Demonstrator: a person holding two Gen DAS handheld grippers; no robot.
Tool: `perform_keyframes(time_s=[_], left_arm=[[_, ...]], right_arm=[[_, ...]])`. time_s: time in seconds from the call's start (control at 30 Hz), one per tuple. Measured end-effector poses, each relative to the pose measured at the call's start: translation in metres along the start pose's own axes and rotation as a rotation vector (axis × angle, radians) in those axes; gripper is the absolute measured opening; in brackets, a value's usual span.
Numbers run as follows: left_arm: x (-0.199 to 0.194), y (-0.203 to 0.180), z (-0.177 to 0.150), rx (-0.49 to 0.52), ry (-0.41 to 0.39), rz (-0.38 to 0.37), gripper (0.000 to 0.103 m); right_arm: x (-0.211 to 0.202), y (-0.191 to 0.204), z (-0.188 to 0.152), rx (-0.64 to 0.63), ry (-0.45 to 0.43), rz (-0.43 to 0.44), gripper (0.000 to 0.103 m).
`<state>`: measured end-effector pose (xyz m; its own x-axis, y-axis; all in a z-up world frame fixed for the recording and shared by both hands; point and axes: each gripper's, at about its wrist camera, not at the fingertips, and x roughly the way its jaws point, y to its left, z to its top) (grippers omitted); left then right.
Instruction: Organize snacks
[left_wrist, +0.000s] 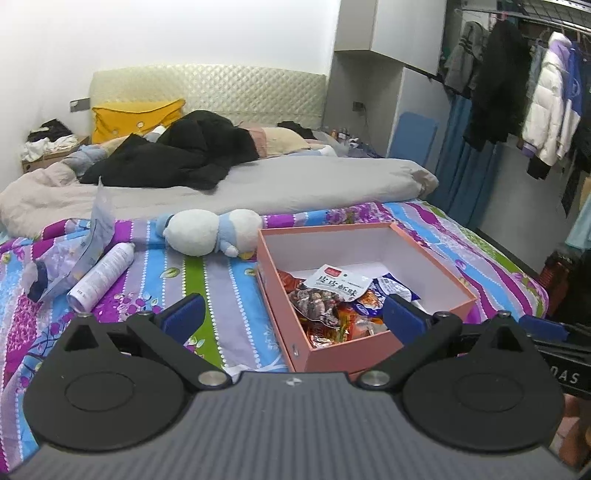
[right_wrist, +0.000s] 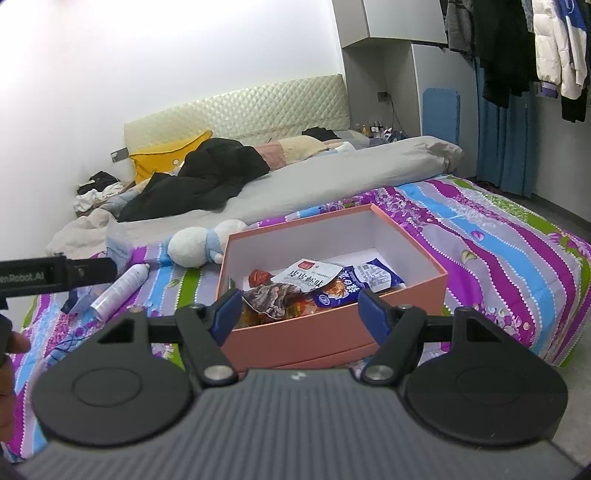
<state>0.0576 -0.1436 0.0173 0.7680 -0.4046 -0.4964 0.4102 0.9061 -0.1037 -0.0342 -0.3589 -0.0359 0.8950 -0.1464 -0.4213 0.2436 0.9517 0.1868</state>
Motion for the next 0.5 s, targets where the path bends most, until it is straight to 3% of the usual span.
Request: perform_keyframes(time_s=[0.03,0.1,0.5], left_arm=[[-0.0012,-0.0010,0.0005,0.006,-0.001,0.003,0.103],[-0.0025,-0.0017,0.0009,0.012,-0.006,0.004,0.103],[-0.0028,-0.0038,-0.0027,0.036,-0.006,-0.013,0.103]], right_arm=[[0.0001,-0.0004,-0.0001,0.001,0.000,0.000,0.088],[-0.0002,-0.0009,0.0001,-0.002,-0.008,-0.006,0.103],[0.0015,-0.0027,-0.0009,-0.026,-0.015,-0.050,0.103]])
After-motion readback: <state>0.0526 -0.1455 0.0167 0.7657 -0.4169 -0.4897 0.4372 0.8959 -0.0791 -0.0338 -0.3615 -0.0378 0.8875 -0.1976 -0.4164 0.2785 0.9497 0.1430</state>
